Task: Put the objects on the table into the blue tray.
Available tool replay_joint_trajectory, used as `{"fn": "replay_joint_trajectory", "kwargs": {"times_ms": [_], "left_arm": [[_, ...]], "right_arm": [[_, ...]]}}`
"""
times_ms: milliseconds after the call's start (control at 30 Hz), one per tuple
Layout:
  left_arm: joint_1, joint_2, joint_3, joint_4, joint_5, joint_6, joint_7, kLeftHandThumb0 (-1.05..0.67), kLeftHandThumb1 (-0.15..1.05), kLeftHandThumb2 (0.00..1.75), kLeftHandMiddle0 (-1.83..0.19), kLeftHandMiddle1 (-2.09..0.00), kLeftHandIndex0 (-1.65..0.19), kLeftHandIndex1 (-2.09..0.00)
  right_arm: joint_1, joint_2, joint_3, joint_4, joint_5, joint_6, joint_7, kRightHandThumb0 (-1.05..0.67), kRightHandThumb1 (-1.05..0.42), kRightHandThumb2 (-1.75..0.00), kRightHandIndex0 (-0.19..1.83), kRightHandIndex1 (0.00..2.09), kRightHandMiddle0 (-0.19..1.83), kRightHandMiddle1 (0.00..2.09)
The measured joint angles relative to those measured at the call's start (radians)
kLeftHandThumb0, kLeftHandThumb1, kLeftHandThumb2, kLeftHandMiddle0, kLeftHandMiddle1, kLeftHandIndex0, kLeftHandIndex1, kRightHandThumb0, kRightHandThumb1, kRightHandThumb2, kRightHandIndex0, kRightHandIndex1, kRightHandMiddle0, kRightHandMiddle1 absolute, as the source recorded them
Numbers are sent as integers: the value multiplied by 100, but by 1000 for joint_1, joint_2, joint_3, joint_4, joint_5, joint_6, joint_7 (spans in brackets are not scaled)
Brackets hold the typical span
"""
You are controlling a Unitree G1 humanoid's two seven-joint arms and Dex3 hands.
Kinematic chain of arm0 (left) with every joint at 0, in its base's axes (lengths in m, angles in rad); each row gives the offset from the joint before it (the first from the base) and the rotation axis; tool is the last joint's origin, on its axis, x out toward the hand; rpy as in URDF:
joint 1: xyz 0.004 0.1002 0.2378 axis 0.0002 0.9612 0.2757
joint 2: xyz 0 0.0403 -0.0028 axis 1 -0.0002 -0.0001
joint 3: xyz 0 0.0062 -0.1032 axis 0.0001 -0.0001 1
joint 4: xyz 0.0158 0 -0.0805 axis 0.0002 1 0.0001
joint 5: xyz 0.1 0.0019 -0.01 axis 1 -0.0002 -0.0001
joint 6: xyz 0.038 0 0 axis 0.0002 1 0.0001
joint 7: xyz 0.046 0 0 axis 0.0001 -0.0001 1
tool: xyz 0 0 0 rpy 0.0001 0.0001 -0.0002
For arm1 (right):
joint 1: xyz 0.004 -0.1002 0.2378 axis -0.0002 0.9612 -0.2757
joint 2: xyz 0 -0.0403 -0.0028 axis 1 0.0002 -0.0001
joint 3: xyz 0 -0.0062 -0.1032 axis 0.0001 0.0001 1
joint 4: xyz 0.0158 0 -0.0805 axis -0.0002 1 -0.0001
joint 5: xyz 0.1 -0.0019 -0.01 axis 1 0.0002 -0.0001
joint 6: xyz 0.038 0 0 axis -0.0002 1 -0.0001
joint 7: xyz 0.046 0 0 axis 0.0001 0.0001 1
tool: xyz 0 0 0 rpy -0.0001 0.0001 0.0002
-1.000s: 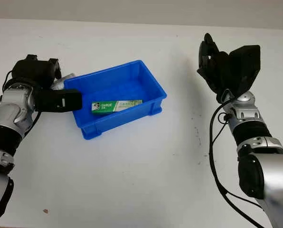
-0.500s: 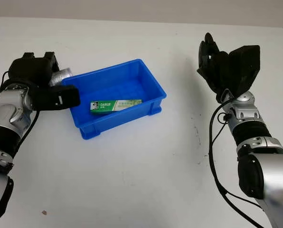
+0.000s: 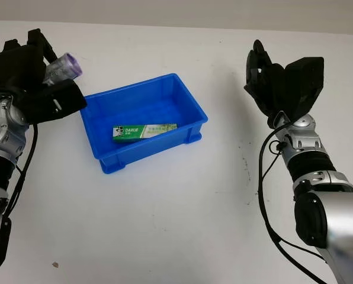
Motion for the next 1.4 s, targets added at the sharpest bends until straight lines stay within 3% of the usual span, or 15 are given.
{"fn": "replay_joint_trajectory", "kwargs": {"times_ms": [133, 233, 367, 533, 633, 667, 867, 1100, 1200, 1300, 1367, 1400], "left_arm": [[43, 0, 89, -164, -53, 13, 26, 0, 105, 20, -14, -209, 7, -209], [90, -3, 164, -309, -116, 20, 14, -3, 105, 20, -28, -209, 3, -209], [123, -22, 231, -487, -263, 5, -105, -6, 105, 21, -41, -209, 0, -209], [124, -74, 246, -630, -412, 76, -276, -6, 105, 18, -58, -209, -12, -209], [120, -89, 239, -640, -467, 115, -370, -6, 105, 18, -61, -209, -14, -209], [119, -92, 236, -639, -478, 127, -396, -13, 105, 16, -62, -209, -15, -209], [85, -114, 131, -620, -464, 191, -526, -8, 105, 18, -60, -209, -22, -209], [58, -167, 5, -471, -366, 205, -574, -5, 105, 21, -47, -209, -15, -209], [21, -174, -29, -383, -313, 161, -557, -6, 105, 20, -55, -209, -20, -209], [-20, -183, -51, -352, -264, 205, -560, -18, 104, 9, -23, -209, 1, -209], [-37, -180, -73, -350, -228, 217, -590, -38, 102, 6, 6, -199, 15, -173], [-41, -174, -83, -349, -219, 208, -613, -44, 102, 6, 9, -174, 17, -148]], "right_arm": [[0, 2, 1, 0, -1, -1, 2, -73, -105, -80, -19, 0, -19, 0], [1, 2, 1, 0, -1, -2, 2, -73, -105, -80, -19, 0, -19, 0], [1, 2, 1, 0, -2, -2, 1, -73, -105, -79, -19, 0, -19, 0], [1, 3, 4, 0, -11, -2, 0, -71, -105, -80, -19, 0, -19, 0], [1, 3, 3, 0, -10, -2, 1, -71, -105, -79, -19, 0, -19, 0], [1, 3, 2, 0, -10, -1, 0, -72, -105, -78, -19, 0, -19, 0], [2, 4, 1, 0, -10, -1, -7, -73, -105, -79, -19, 0, -19, 0], [8, 5, 1, -1, -9, -1, -6, -71, -105, -80, -19, 0, -19, 0], [12, 5, 1, -2, -10, 1, -4, -72, -105, -82, -19, 0, -19, 0], [15, 5, 2, -8, -10, 3, 0, -72, -105, -83, -19, 0, -19, 0], [16, 5, 3, -18, -10, 7, 2, -71, -105, -83, -19, 0, -19, 0], [16, 5, 3, -20, -10, 10, 3, -71, -105, -83, -19, 0, -19, 0]]}}
